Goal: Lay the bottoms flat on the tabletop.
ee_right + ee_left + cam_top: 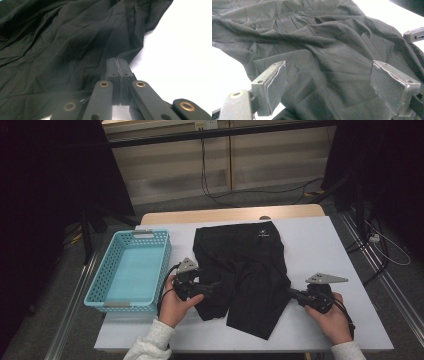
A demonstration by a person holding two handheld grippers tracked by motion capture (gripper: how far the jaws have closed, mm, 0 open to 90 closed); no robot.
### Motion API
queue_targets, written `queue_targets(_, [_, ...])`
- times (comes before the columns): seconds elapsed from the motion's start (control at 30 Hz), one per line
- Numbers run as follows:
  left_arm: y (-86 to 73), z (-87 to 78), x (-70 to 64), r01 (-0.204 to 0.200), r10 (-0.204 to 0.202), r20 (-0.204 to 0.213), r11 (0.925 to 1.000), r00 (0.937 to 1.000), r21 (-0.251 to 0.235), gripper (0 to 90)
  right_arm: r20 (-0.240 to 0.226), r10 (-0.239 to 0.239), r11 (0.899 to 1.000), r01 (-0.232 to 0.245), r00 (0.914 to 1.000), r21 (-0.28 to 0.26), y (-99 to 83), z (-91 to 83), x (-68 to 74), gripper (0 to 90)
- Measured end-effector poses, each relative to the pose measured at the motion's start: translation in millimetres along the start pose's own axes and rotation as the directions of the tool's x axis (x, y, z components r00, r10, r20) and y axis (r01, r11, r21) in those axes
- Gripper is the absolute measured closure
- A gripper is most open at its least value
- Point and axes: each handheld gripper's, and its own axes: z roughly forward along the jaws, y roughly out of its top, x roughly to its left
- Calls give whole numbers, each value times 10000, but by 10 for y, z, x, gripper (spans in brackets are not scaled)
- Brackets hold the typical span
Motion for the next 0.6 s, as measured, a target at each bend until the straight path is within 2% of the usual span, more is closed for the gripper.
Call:
queue_targets(0.13, [6,-9,-1,20,-20,15,10000,10000,-53,151,-13,-11,10000,11,10000,27,-8,-45,-24,900])
queue_targets(0.4, [15,-20,-32,-50,50,58,10000,10000,-21,151,334,185,9998,-182,9993,-100,-84,-208,-171,900])
queue_targets(0.6, [4,-5,-23,-36,36,82,10000,10000,7,151,587,1,10000,1,9983,-23,-62,-224,-193,900])
